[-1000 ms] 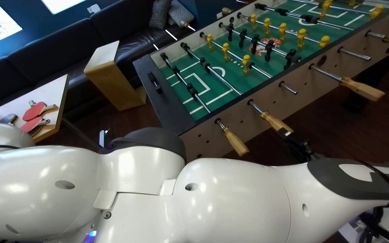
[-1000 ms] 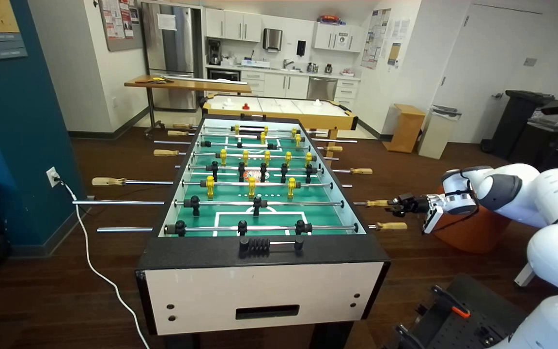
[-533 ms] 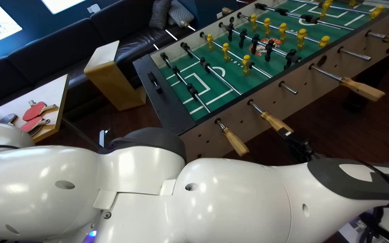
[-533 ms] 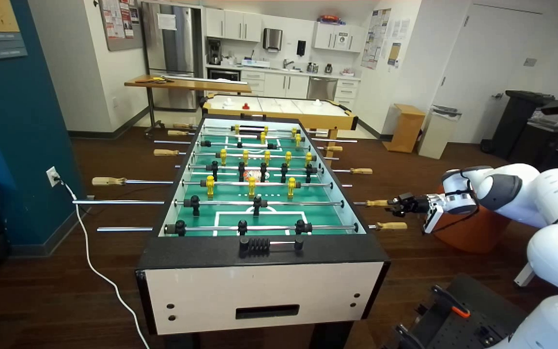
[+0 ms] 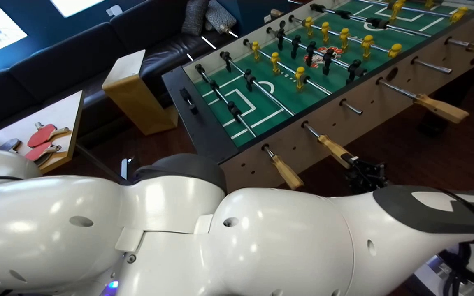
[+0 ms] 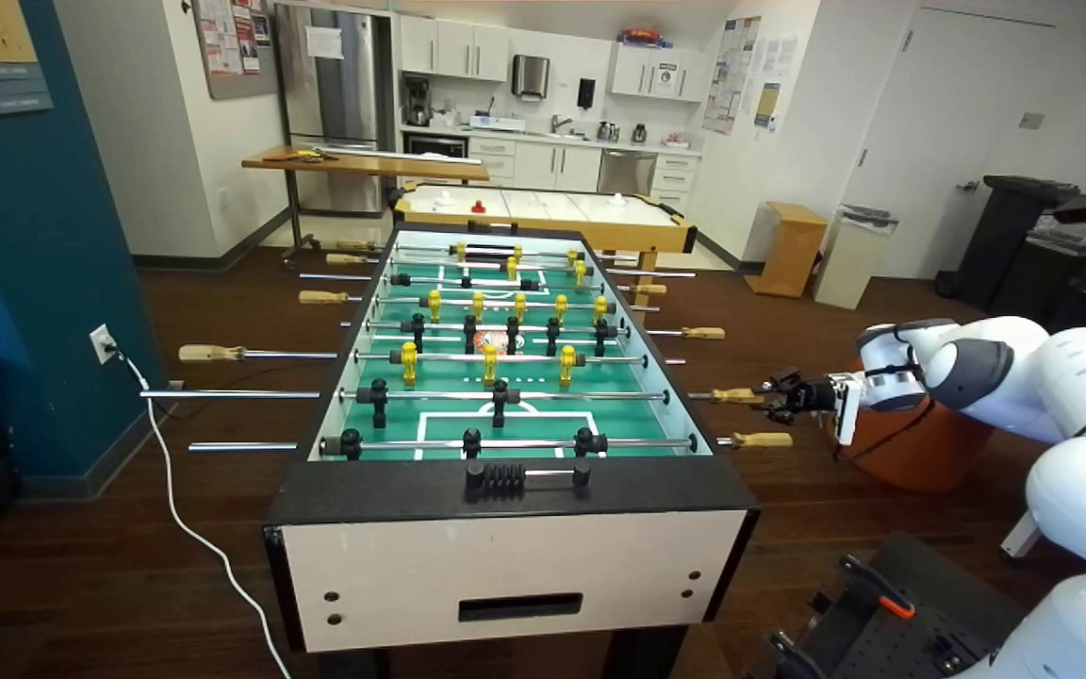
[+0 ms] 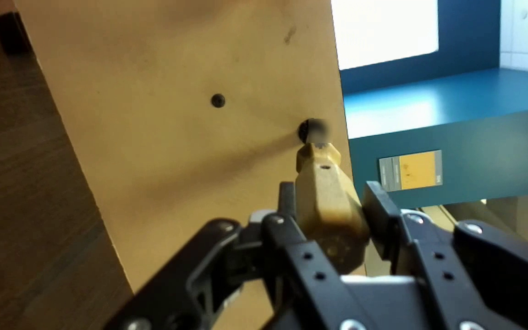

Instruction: Rotate the second rod on the foosball table

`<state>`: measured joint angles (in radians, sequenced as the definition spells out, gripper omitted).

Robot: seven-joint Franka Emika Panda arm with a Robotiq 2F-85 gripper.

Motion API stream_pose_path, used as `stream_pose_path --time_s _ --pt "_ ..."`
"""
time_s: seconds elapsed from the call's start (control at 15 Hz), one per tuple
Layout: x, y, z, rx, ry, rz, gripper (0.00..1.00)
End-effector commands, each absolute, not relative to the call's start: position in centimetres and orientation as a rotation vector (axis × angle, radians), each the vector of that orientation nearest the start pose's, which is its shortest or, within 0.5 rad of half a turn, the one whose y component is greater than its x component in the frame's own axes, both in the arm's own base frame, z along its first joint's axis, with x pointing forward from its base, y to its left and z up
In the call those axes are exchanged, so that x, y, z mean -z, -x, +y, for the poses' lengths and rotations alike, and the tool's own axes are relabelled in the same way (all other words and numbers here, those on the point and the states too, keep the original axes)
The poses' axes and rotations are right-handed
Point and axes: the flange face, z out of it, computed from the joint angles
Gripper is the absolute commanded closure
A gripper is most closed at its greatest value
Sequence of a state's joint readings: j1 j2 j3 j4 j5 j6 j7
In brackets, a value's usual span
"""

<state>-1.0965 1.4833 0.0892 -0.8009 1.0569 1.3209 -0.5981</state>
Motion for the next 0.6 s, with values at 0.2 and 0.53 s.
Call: stream_pose_path --time_s 0.2,0.53 --pt "-4.1 -44.0 -52.2 -0.014 1.450 0.744 0.84" --pt "-1.8 -43.5 -53.0 0.079 1.478 0.826 0.59"
